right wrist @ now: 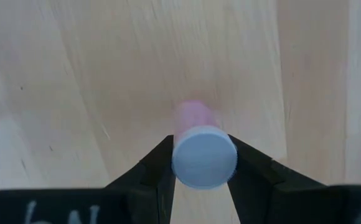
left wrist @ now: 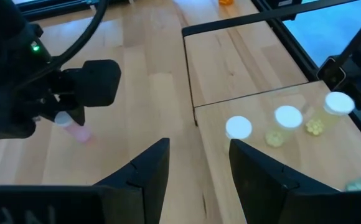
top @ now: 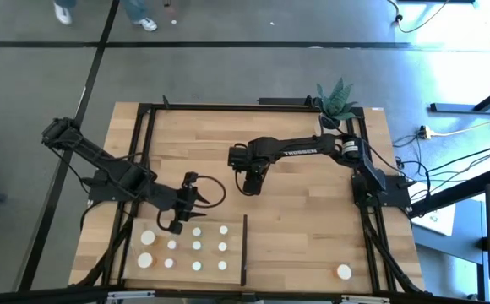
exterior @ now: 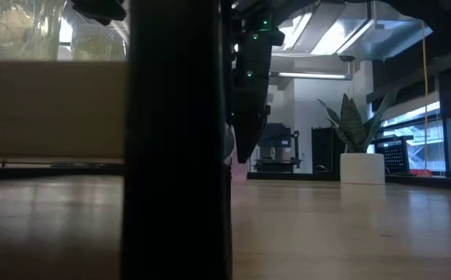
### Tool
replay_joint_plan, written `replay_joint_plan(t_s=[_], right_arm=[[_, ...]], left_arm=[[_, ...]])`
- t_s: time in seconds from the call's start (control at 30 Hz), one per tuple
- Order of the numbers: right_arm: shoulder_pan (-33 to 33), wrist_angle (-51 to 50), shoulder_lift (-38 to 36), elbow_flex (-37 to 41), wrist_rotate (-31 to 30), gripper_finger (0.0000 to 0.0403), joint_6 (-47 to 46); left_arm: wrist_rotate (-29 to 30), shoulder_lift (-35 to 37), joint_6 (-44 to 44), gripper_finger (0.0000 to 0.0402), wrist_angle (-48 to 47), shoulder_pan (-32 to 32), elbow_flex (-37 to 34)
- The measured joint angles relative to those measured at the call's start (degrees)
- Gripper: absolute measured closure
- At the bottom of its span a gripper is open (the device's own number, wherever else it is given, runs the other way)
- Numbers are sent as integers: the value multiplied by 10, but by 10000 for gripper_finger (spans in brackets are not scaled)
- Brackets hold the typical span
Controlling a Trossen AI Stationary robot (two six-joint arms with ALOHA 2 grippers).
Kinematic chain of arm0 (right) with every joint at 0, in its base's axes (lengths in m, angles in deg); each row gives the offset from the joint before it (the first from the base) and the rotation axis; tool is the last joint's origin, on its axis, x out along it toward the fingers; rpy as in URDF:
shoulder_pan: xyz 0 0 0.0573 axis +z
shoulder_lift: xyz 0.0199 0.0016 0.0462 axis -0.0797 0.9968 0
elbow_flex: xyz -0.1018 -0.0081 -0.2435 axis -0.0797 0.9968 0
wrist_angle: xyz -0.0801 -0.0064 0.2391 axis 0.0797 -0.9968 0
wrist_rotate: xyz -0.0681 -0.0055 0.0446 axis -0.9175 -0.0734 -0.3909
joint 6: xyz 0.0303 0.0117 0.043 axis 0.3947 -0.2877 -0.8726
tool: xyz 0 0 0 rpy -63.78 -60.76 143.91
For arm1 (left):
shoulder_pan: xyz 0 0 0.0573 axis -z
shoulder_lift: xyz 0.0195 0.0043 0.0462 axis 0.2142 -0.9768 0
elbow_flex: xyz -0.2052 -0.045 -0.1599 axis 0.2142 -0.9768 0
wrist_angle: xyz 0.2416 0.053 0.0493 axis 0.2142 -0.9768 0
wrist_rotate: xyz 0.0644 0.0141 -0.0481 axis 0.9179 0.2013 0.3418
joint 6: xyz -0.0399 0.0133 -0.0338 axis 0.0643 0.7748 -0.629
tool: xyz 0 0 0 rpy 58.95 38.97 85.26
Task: Pick and place medicine bottles onto shelf by color
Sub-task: Put the pink pill bottle on the shelf aligned with the other pink pill bottle
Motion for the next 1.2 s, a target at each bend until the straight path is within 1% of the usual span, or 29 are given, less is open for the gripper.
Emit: replay_joint_plan(t_s=[0.13, 0.23, 0.53, 0.67, 0.87, 1.2], right_arm=[[0, 11, 0, 0, 0, 274, -1], [0, 14, 0, 0, 0, 262, -1], [0, 15, 0, 0, 0, 192, -4], [0, 23, 0, 0, 0, 170, -7], [0, 12, 0, -14, 0, 166, -8], [0, -65, -1, -86, -3, 166, -24]], left_arm=[[0, 0, 0, 241, 0, -4, 0], [0, 0, 0, 243, 0, -5, 0], [0, 0, 0, 243, 0, -4, 0], [0, 0, 0, 241, 0, -4, 0], [0, 0, 0, 241, -1, -4, 0], [0, 0, 0, 242, -8, -4, 0]])
